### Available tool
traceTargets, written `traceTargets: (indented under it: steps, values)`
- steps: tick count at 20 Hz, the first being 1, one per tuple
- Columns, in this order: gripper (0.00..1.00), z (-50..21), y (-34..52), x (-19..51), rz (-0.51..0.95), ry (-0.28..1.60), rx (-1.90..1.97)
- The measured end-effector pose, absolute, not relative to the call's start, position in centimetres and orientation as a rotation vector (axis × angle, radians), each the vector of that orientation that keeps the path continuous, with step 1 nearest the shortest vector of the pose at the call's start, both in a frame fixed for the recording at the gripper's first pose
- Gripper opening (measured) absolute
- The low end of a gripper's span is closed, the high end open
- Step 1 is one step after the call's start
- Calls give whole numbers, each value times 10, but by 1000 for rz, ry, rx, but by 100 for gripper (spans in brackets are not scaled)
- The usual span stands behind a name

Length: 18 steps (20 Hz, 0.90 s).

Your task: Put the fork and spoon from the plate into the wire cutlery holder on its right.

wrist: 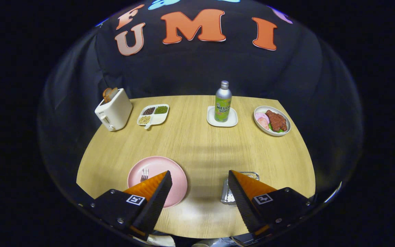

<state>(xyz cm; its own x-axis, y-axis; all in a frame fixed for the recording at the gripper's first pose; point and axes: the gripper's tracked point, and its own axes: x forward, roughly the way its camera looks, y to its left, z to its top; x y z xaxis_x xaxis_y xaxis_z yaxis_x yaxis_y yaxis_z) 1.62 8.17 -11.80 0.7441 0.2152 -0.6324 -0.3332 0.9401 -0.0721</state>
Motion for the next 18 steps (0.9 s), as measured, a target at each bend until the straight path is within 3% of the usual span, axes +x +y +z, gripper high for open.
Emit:
traceTargets:
  steps: [18]
  values:
    - [99, -225, 193, -14, 368, 639, -180]
